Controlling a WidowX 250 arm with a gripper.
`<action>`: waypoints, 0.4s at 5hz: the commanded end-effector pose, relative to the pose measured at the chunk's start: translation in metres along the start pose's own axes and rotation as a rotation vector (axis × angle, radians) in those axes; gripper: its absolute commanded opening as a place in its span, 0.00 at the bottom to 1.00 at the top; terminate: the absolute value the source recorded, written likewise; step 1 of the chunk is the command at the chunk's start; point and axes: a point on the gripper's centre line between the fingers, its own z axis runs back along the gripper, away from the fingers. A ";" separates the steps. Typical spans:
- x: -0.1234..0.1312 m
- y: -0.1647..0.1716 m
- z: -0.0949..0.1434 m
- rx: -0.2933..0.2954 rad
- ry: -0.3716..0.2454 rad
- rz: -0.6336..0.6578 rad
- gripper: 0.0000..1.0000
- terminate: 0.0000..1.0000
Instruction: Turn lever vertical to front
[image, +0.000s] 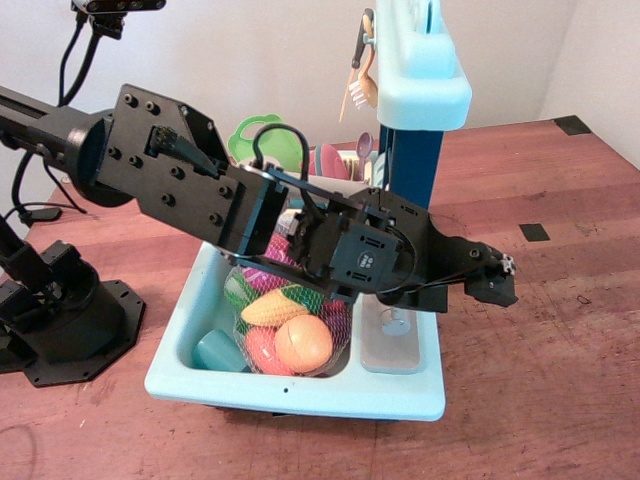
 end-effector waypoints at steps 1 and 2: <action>0.000 0.000 0.000 0.000 0.000 0.000 1.00 0.00; 0.000 0.002 -0.009 0.000 0.007 0.002 1.00 0.00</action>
